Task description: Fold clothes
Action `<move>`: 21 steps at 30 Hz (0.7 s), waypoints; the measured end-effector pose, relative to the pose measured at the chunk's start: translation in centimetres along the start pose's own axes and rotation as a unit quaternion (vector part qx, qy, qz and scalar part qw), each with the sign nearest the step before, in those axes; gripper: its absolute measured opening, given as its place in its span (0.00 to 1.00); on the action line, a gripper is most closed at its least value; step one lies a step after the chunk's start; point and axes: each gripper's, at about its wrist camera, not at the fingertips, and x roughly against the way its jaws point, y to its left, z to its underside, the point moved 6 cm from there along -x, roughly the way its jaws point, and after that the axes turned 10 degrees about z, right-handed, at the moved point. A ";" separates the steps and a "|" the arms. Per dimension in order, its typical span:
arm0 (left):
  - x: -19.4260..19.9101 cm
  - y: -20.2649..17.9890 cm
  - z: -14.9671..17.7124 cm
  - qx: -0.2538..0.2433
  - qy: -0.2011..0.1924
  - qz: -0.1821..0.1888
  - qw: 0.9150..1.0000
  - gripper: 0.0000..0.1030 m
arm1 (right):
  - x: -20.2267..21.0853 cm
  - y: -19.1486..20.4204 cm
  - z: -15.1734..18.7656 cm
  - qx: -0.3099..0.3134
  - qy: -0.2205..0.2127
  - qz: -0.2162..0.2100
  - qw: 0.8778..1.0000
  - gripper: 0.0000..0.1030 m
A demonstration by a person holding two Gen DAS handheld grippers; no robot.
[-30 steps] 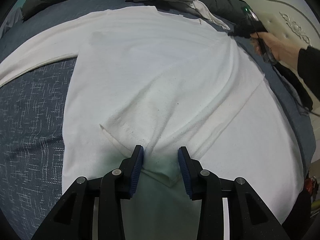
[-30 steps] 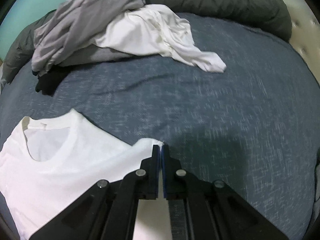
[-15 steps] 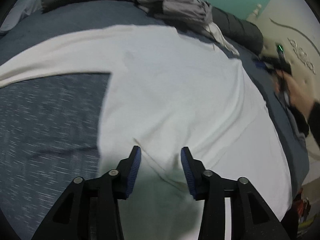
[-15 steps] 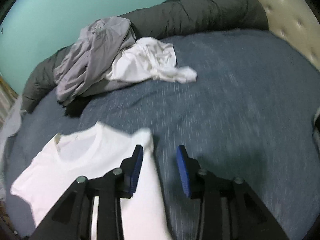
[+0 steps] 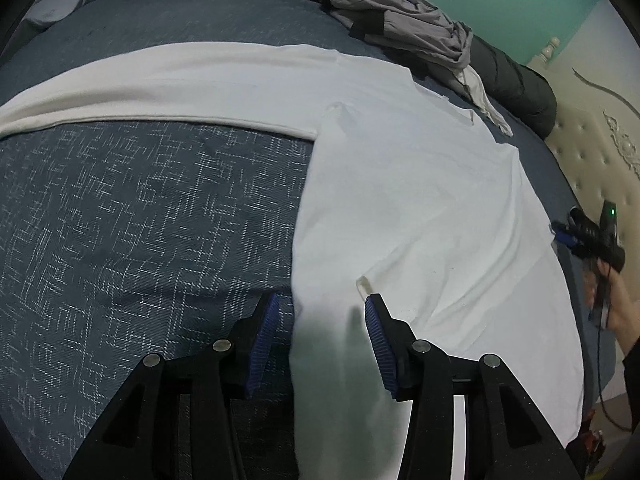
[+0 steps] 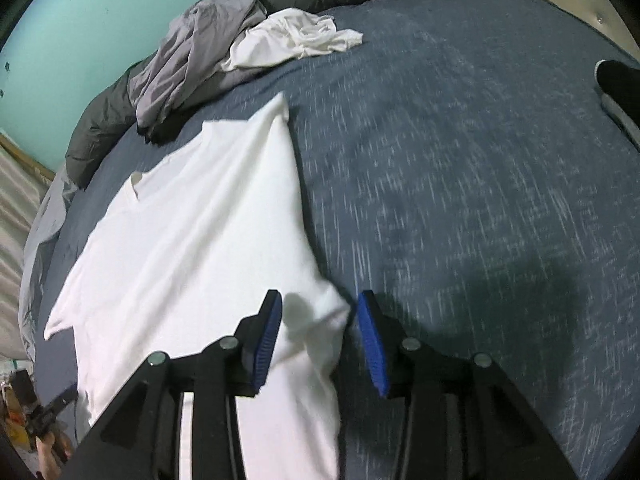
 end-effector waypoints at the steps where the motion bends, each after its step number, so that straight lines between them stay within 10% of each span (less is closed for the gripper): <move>1: 0.0 0.1 0.0 0.000 -0.001 0.000 1.000 0.47 | 0.0 0.1 0.1 0.001 -0.002 -0.005 1.000 0.38; 16: -2.2 -1.3 -0.7 -0.019 0.012 0.022 1.000 0.46 | -0.3 0.2 0.6 0.006 0.006 -0.017 1.000 0.08; 21: -2.1 -1.1 -0.9 -0.012 0.014 0.032 0.999 0.07 | 0.3 0.0 0.5 0.007 0.001 -0.017 1.000 0.07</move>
